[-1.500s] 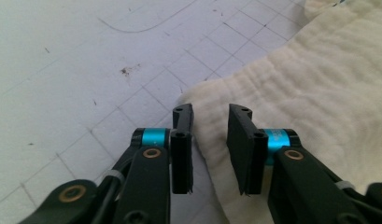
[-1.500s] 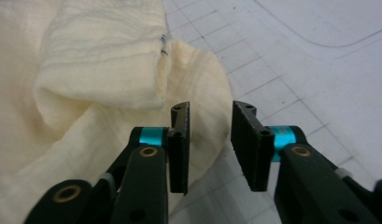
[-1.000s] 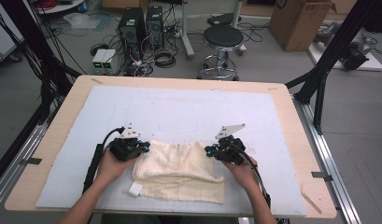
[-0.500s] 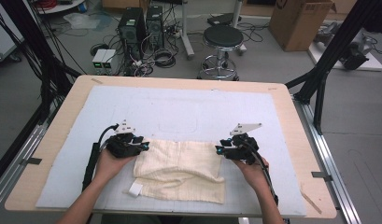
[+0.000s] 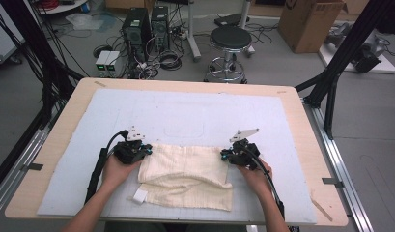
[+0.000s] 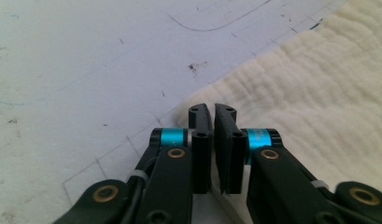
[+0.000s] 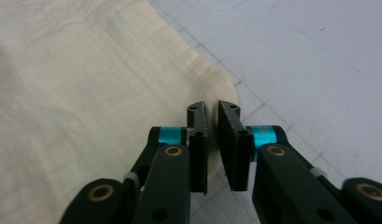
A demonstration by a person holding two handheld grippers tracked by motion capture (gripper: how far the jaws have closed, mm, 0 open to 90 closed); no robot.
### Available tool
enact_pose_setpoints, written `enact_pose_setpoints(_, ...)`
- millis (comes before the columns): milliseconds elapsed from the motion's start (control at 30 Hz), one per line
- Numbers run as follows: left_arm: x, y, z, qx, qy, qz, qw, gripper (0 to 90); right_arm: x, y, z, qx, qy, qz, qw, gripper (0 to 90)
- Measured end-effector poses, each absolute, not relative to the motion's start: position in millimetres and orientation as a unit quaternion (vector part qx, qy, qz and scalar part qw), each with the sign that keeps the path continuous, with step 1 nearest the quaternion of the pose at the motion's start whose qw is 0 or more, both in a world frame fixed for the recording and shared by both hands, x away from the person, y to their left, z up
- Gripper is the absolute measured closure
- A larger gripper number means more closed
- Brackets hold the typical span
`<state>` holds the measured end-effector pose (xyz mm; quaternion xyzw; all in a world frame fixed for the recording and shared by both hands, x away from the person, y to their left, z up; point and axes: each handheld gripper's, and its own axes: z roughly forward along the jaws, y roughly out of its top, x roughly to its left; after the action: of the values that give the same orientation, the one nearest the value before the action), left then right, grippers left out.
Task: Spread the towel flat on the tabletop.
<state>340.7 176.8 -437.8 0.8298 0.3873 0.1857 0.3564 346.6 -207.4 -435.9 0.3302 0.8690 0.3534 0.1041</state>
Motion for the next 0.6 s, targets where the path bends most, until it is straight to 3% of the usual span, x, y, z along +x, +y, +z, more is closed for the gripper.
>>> enact_pose_setpoints(600, 360, 202, -418, 0.768, 0.437, 0.212, 0.418, 88.5, 360, -197, -411, 0.319, 0.86, 0.376, 0.131, 87.1)
